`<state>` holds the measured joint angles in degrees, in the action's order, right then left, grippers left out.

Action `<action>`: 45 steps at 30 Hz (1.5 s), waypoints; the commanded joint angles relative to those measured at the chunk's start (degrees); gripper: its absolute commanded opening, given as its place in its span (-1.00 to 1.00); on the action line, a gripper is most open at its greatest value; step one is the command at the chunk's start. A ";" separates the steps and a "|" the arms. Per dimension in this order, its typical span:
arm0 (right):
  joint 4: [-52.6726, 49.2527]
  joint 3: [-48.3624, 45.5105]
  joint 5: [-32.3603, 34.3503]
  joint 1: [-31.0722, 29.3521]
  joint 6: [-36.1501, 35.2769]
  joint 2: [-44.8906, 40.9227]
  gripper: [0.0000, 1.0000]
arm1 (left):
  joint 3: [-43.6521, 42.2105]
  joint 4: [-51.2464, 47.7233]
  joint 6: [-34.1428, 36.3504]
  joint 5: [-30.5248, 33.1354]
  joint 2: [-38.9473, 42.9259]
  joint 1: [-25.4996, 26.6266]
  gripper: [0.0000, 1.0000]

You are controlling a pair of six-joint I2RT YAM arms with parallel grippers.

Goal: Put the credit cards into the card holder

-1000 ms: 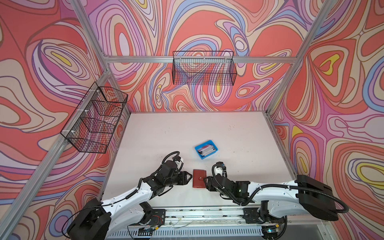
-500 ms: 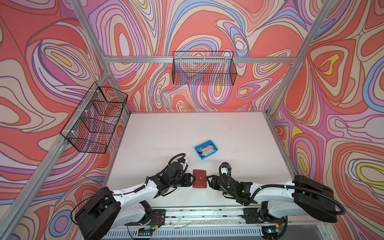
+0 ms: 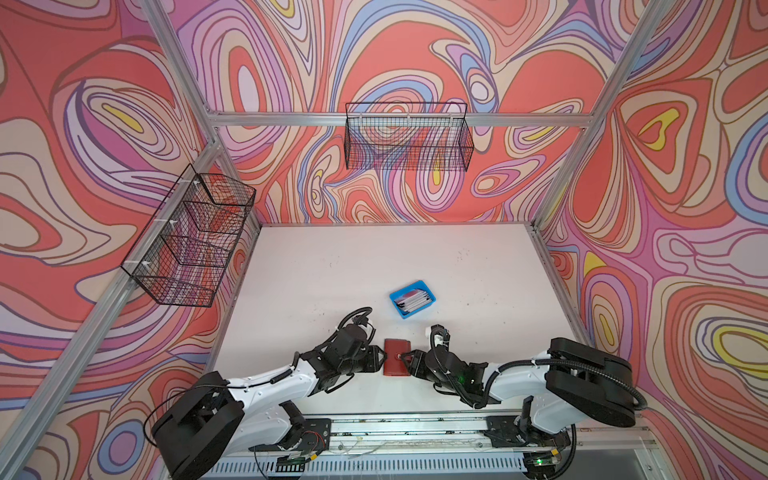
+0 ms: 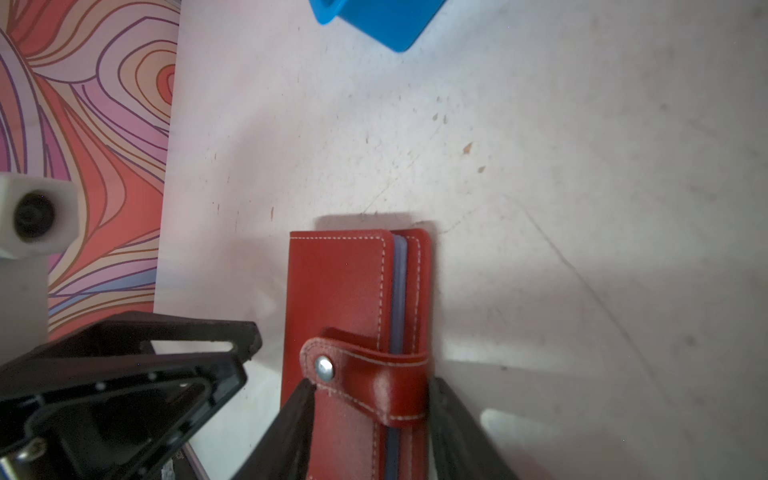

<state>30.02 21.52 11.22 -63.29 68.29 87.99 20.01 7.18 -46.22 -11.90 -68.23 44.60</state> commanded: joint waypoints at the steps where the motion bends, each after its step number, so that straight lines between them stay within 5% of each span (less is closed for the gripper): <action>1: -0.51 -0.08 -2.69 0.18 1.84 2.66 -0.08 | -1.19 3.07 -1.65 0.79 -2.34 0.21 -0.38; 33: 5.88 1.45 -6.46 0.18 4.48 10.95 -0.38 | -5.29 14.01 -3.71 -2.88 -6.65 0.66 -0.45; 39: 9.80 -0.08 -6.87 0.18 5.75 10.42 -0.69 | -4.95 7.62 -2.98 0.19 -1.11 0.66 -0.43; 45: 10.52 -0.09 -6.60 0.47 5.08 4.62 -0.93 | 1.89 -10.81 0.33 5.15 12.98 0.59 -0.28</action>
<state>42.33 21.89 4.80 -63.00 73.12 95.74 17.43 7.22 -48.01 -10.72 -60.77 45.04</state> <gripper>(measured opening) 0.124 0.330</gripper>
